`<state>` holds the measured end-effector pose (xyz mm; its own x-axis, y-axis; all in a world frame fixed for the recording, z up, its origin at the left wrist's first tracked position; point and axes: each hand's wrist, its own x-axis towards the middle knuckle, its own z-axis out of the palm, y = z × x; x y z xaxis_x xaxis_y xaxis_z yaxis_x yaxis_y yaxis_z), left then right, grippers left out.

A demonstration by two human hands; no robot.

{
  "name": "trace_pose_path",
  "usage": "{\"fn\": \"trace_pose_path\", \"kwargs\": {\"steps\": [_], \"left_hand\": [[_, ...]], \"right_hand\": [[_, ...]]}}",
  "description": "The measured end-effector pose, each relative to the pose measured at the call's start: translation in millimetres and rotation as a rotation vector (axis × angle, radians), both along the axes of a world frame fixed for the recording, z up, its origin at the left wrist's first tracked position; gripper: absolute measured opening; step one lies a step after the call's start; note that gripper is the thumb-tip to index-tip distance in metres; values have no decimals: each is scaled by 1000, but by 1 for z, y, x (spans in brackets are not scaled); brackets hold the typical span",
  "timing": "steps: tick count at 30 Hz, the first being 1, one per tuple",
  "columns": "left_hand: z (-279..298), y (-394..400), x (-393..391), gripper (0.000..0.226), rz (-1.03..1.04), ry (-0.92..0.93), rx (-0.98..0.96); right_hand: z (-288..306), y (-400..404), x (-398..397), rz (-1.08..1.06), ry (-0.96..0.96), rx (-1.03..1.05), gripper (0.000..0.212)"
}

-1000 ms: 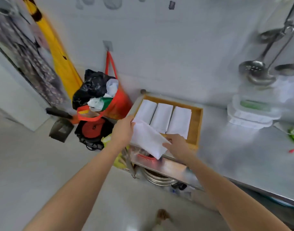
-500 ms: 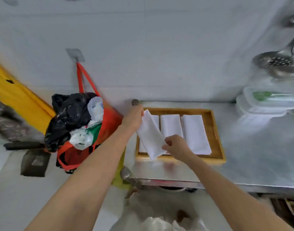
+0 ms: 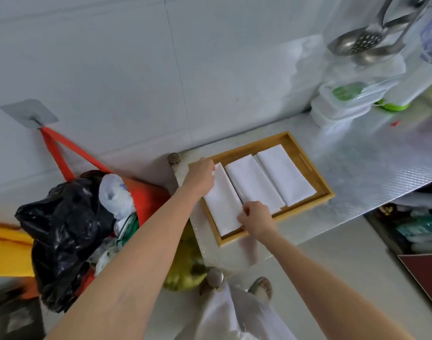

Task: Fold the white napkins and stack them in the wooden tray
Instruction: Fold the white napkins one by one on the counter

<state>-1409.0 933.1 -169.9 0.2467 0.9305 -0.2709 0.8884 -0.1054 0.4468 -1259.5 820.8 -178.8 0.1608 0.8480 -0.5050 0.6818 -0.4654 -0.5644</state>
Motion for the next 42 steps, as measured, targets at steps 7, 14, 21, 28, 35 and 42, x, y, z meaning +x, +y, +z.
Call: {"fn": "trace_pose_path", "kwargs": {"steps": [7,14,21,28,35,42], "left_hand": [[-24,-15,-7,55,-201,82,-47],[2,-5,3,68,-328,239,-137],[61,-20,117,41,-548,310,-92],[75,-127,346,26,-907,377,49],[90,-265,590,31,-1256,408,119],[87,-389,785,39,-1609,340,138]], "right_hand": [[-12,0,-17,133,-234,19,11],[6,-2,8,190,-336,68,7],[29,-35,131,12,-323,64,14],[41,-170,346,-269,-432,-26,15],[71,-353,550,-637,-515,-87,15],[76,-517,667,-1101,-580,-68,20]]}}
